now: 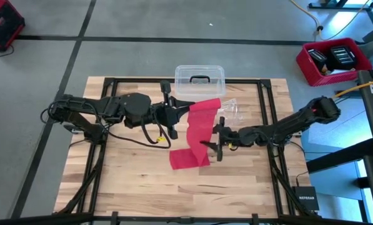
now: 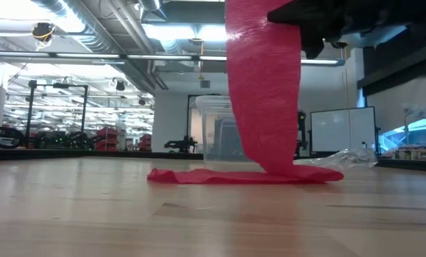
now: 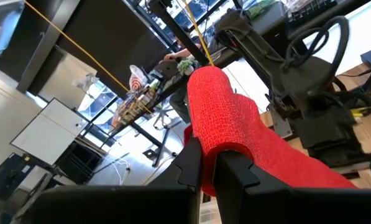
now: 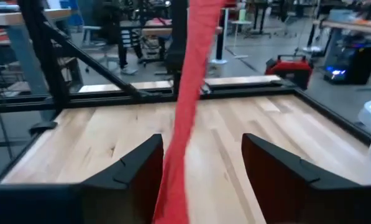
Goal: Roll bandage
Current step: Roll the red bandage
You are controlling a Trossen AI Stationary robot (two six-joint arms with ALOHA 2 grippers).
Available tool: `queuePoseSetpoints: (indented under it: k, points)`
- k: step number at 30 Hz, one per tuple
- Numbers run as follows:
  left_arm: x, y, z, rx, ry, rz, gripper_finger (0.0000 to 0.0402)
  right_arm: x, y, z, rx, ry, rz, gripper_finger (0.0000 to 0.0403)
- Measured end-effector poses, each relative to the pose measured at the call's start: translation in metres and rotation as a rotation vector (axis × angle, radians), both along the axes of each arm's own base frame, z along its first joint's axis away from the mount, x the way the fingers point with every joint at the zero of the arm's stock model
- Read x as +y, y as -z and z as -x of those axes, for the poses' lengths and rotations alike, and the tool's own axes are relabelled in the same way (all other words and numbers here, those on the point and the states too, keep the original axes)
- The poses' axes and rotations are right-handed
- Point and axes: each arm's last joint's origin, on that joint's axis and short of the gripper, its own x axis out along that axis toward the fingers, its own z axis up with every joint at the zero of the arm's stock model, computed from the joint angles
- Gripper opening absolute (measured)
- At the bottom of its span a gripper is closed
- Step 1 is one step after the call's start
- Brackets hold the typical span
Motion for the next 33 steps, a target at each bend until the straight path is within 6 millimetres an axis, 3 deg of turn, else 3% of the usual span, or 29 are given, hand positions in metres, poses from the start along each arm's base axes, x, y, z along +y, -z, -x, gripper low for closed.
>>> queuePoseSetpoints:
  k: [14, 17, 21, 23, 29, 33]
  points:
    - [0.0, 0.0, 0.0, 0.001, 0.0, -0.005, 0.0017, 0.004, 0.013, -0.01, 0.002, -0.024, 0.006, 0.0216]
    - [0.0, 0.0, 0.0, 0.001, 0.0, -0.005, 0.0017, 0.004, 0.013, -0.01, 0.002, -0.033, 0.039, 0.0177]
    - [0.0, 0.0, 0.0, 0.001, 0.0, -0.003, 0.0017, 0.011, 0.01, -0.008, -0.025, -0.064, 0.12, 0.0054]
    - [0.001, 0.0, 0.0, 0.001, -0.005, -0.003, 0.0017, 0.017, 0.008, -0.006, -0.033, -0.093, 0.178, 0.0016]
    - [0.017, 0.0, -0.002, -0.001, -0.063, -0.004, 0.0017, 0.043, -0.01, 0.002, -0.036, -0.199, 0.243, 0.0006]
    - [0.031, 0.0, -0.003, -0.004, -0.11, -0.001, 0.0017, 0.061, -0.034, 0.007, 0.0, -0.239, 0.269, 0.0009]
